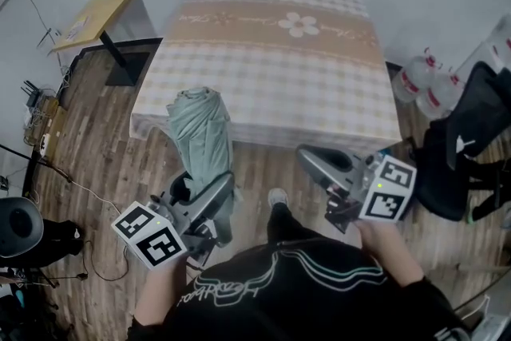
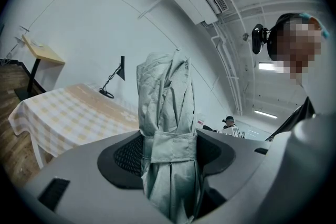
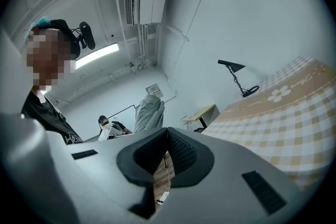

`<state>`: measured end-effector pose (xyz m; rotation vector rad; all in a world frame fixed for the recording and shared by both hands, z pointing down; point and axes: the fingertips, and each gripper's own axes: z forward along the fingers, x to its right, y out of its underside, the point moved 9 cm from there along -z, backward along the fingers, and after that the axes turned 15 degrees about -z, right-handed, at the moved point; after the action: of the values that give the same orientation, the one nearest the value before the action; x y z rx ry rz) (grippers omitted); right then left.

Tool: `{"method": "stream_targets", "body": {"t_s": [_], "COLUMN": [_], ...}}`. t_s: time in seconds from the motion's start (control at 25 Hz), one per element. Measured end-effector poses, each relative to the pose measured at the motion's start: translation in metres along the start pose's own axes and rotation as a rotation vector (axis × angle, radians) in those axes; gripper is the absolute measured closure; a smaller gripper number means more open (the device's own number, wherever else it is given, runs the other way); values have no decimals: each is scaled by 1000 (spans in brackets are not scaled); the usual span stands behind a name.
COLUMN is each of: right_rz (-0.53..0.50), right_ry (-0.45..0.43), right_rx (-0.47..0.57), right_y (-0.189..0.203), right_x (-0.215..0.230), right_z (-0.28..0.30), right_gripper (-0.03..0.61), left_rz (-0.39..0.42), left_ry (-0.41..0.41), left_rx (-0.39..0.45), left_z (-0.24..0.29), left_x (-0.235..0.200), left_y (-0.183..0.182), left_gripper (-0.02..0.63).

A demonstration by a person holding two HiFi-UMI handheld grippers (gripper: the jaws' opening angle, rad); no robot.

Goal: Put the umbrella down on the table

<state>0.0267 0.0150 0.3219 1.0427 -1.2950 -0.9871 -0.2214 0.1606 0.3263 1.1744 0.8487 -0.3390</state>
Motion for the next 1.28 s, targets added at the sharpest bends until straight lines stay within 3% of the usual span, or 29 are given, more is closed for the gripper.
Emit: {"method": "stream_targets", "body": {"t_s": [0.68,1.12,1.28], "right_rz": [60,61,45], "right_ry": [-14,-5,-5], "right_rx": [6,29,50], "right_y": [-31,-52,-60], "right_x": [140,228,243], "right_z": [55,52,49], "right_gripper": [566,566,566], "left_rz": [-1,99,188], "left_ry": [-64,-109,-136], "left_rx": [4,-2,-1], "left_z": [101,186,202], "left_x": [-55,-64,-57], "left_y": [-82,-138,-151], "left_gripper": [345,345,345]}}
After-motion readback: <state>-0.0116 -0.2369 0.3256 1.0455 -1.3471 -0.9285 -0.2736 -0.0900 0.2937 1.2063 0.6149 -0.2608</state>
